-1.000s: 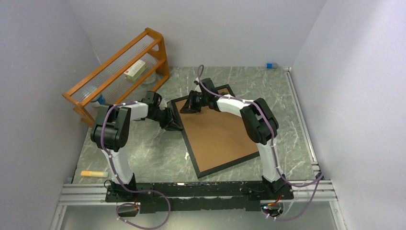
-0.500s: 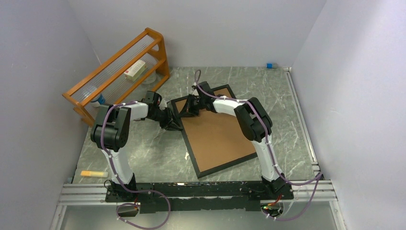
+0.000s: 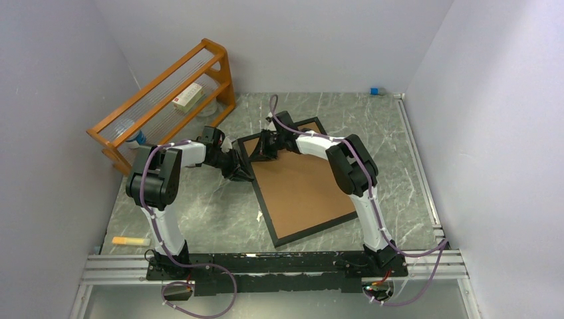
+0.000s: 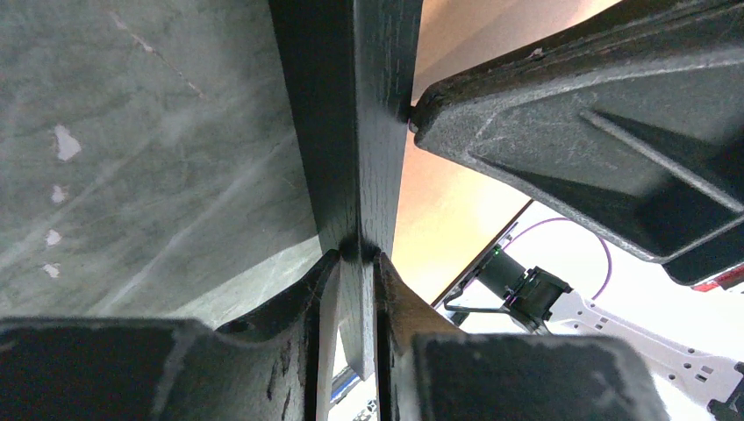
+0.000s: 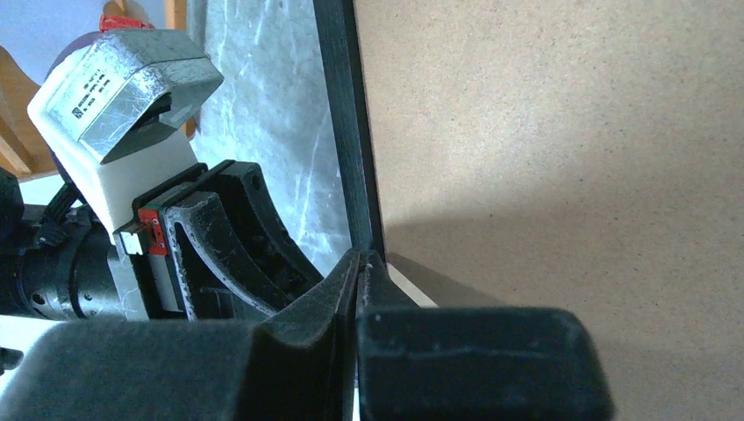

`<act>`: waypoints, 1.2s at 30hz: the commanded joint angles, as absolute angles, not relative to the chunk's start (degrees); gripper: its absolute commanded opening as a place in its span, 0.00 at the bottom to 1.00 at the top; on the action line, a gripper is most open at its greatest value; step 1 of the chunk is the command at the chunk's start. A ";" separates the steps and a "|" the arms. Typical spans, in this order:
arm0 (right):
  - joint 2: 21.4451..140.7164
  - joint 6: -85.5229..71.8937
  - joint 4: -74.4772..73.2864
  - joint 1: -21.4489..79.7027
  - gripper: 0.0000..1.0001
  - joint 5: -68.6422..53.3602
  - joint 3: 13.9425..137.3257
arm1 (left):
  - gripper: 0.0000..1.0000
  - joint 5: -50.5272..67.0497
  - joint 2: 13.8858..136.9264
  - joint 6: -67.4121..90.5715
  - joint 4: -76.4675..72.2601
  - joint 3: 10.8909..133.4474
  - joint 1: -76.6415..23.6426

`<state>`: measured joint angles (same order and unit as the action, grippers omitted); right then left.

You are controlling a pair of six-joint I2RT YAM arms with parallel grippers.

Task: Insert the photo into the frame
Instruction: Install the photo frame at the center of the board.

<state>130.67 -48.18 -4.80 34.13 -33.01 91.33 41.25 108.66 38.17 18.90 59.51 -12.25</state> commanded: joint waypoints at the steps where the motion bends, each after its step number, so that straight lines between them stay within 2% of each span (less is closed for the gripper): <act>1: 134.07 -42.28 -16.26 32.78 0.03 -25.37 91.81 | 0.22 32.35 111.27 35.50 22.68 58.27 -12.48; 15: 136.13 -38.78 -23.23 32.23 0.02 -15.28 92.55 | 0.22 32.21 111.09 35.06 23.03 58.43 -12.48; 22: 128.40 -37.05 -22.91 32.23 0.04 -11.43 90.55 | 0.23 32.56 110.79 35.05 23.02 58.70 -12.48; 25: 119.86 -34.92 -18.57 32.29 0.08 -15.62 85.48 | 0.29 34.66 110.31 35.17 21.39 58.47 -12.48; 28: 113.73 -32.00 -15.15 32.28 0.12 -25.00 80.68 | 0.49 39.89 110.59 34.98 18.50 58.30 -12.46; 31: 110.75 -30.48 -13.96 32.76 0.16 -40.44 76.34 | 0.58 41.98 110.38 35.39 15.93 57.31 -12.48; 34: 108.43 -28.99 -15.09 35.72 0.19 -45.91 72.20 | 0.59 40.78 110.50 35.10 16.82 57.21 -12.57; 36: 107.38 -28.14 -16.54 37.69 0.20 -47.33 70.06 | 0.54 38.84 111.07 34.67 18.85 57.77 -12.72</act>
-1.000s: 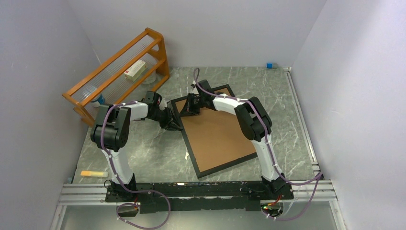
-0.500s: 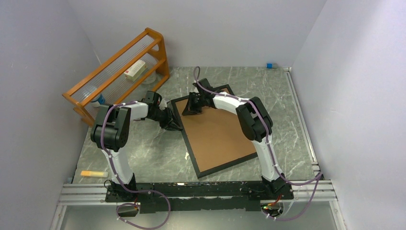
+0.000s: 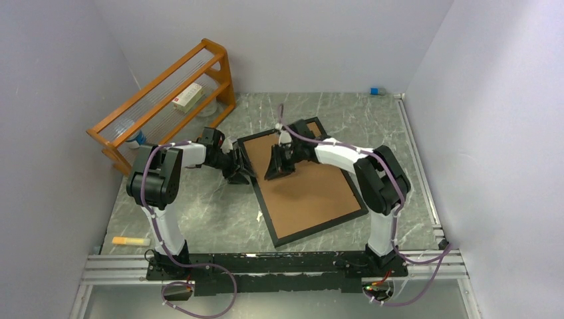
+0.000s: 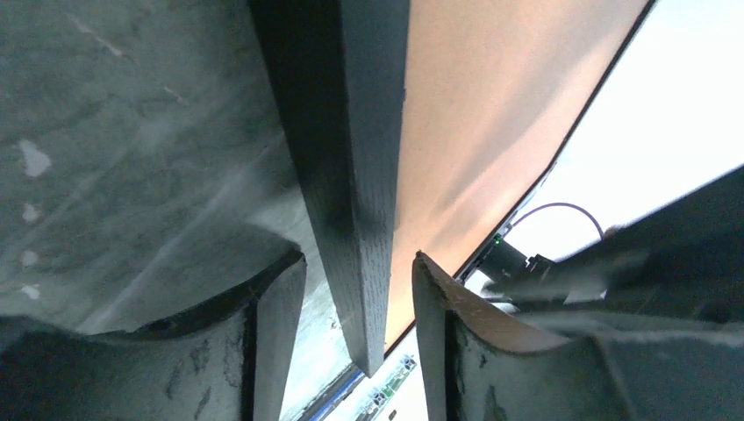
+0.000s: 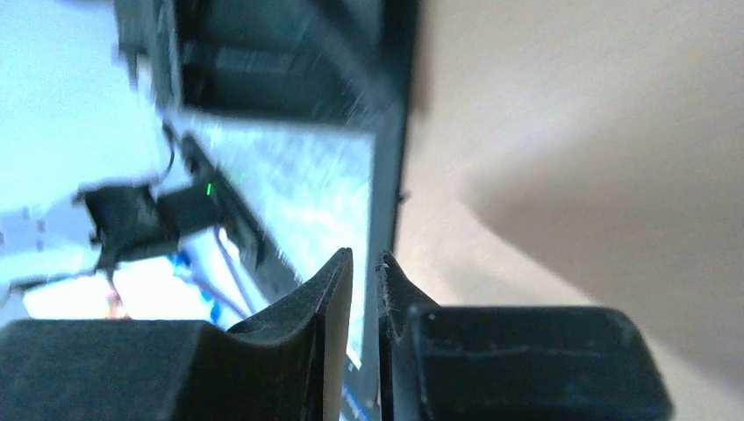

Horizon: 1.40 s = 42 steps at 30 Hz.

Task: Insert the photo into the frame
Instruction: Install the photo frame at the center of the board.

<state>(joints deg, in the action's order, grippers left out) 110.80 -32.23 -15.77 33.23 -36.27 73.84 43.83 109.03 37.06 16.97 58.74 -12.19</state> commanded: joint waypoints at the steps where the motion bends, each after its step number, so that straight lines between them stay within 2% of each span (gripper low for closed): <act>1: 107.02 -27.79 -17.06 38.62 0.20 -47.66 69.11 | 0.50 38.23 111.50 34.41 19.66 58.00 -12.78; 5: 106.65 -27.86 -18.39 41.26 0.17 -49.28 67.19 | 0.36 36.72 112.86 35.20 20.00 57.81 -13.00; 10: 108.34 -26.49 -23.45 43.08 0.12 -48.67 68.65 | 0.29 34.54 113.12 35.44 20.04 57.96 -13.09; 20: 111.10 -25.67 -26.13 44.21 0.08 -43.76 66.18 | 0.25 31.91 113.37 35.15 20.13 57.57 -13.29; 42: 111.85 -25.29 -28.49 43.37 0.03 -38.79 61.02 | 0.24 31.64 113.69 34.72 20.76 57.73 -13.62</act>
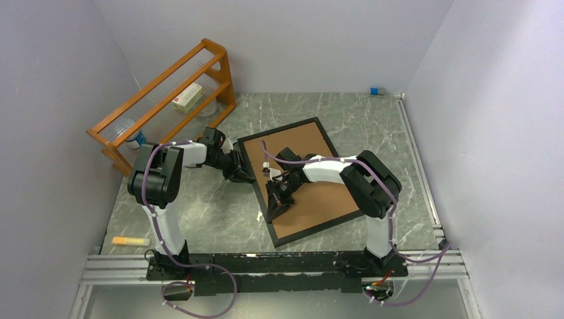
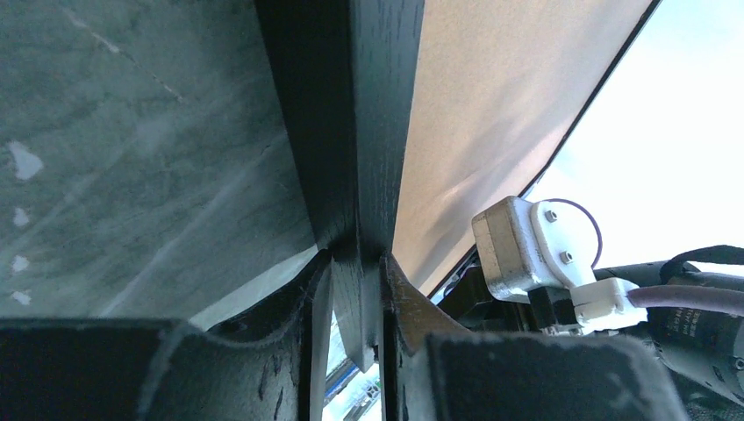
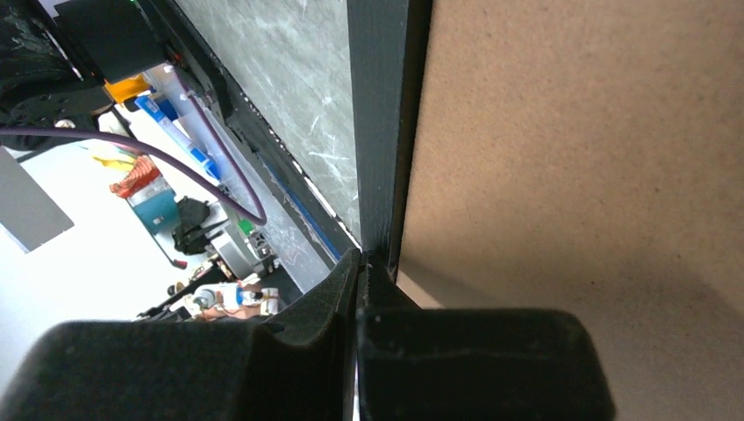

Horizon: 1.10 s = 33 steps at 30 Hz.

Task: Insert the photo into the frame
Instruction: Install the photo frame at the center of the board.

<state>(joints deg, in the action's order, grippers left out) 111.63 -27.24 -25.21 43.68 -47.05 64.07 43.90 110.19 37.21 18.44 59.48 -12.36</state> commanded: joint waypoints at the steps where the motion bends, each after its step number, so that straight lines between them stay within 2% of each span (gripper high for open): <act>1: 111.64 -25.42 -28.27 43.15 0.03 -38.26 60.80 | 0.24 31.64 113.65 34.75 20.74 57.74 -13.62; 16: 111.89 -29.83 -20.86 41.00 0.01 -27.44 57.19 | 0.24 31.37 113.38 34.49 21.27 57.91 -13.80; 33: 110.35 -28.22 -16.68 37.67 0.01 -22.95 52.11 | 0.24 31.37 113.55 34.47 21.45 58.35 -13.89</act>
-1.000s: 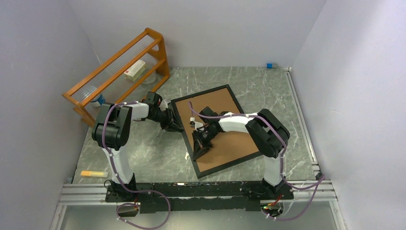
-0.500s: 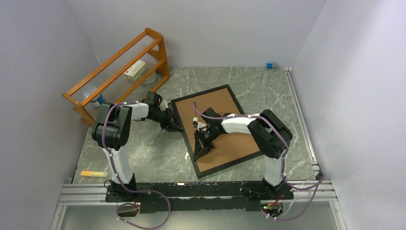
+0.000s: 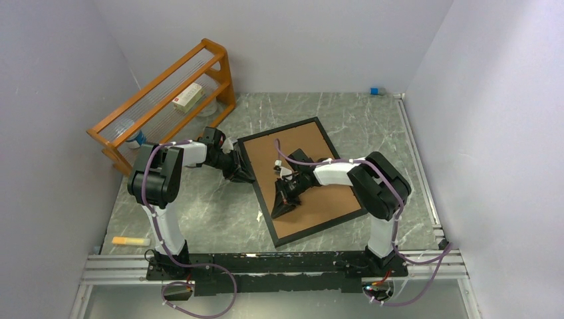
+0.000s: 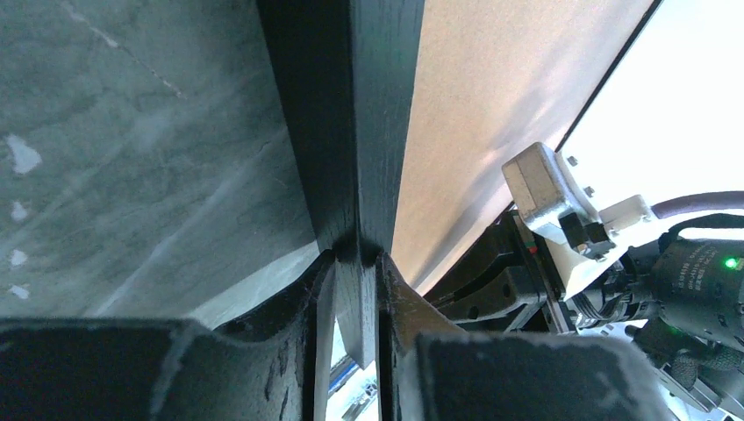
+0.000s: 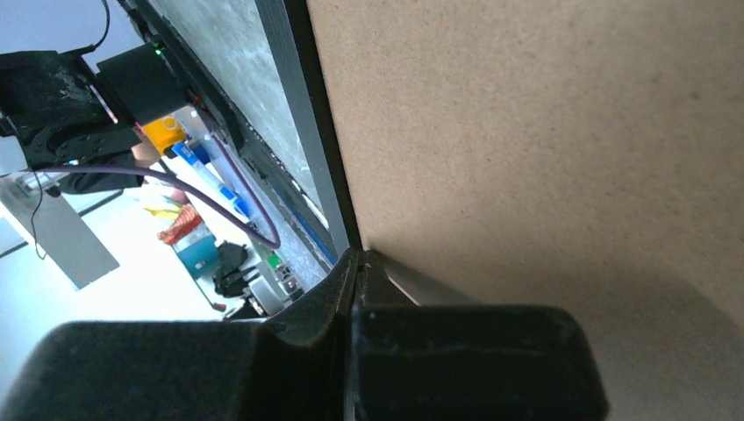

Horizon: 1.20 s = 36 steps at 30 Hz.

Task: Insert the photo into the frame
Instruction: Install the photo frame at the center of the board.

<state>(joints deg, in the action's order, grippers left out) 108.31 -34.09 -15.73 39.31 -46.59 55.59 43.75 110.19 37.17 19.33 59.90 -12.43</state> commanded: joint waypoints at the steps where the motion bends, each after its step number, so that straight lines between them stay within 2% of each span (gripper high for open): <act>1: 109.75 -28.15 -16.62 37.75 0.01 -22.37 51.98 | 0.24 31.38 113.61 34.53 21.52 58.34 -13.89; 5: 104.83 -27.95 -17.57 37.76 0.03 -17.91 52.36 | 0.25 31.50 113.23 34.62 21.21 58.40 -13.88; 8: 98.79 -28.49 -20.35 36.70 0.05 -12.31 55.17 | 0.31 32.11 112.41 35.15 20.51 58.69 -13.89; 12: 90.26 -29.77 -22.20 29.98 0.26 -7.83 59.11 | 0.44 33.43 110.92 36.51 19.04 59.66 -13.84; 15: 86.83 -29.12 -23.39 23.79 0.49 -4.40 61.22 | 0.55 33.61 109.93 36.69 19.33 61.43 -13.73; 18: 86.17 -28.90 -25.25 18.69 0.70 4.60 62.51 | 0.64 33.02 108.78 36.47 19.49 62.65 -13.63; 21: 87.62 -30.41 -27.42 12.25 0.83 8.48 63.23 | 0.69 33.00 108.44 35.82 19.76 63.54 -13.62; 26: 92.13 -32.99 -28.89 4.47 0.88 4.89 62.99 | 0.68 34.28 111.37 34.37 22.46 67.32 -13.54; 29: 95.16 -34.12 -30.59 4.05 0.89 3.72 62.81 | 0.67 35.31 113.18 34.99 22.21 69.19 -13.54; 36: 93.75 -35.67 -27.11 3.91 0.90 -5.44 55.68 | 0.64 37.95 118.26 36.07 23.03 75.30 -13.54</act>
<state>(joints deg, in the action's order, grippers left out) 95.96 -33.98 -28.18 3.66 0.69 58.41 38.17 114.34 36.71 24.51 71.05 -13.52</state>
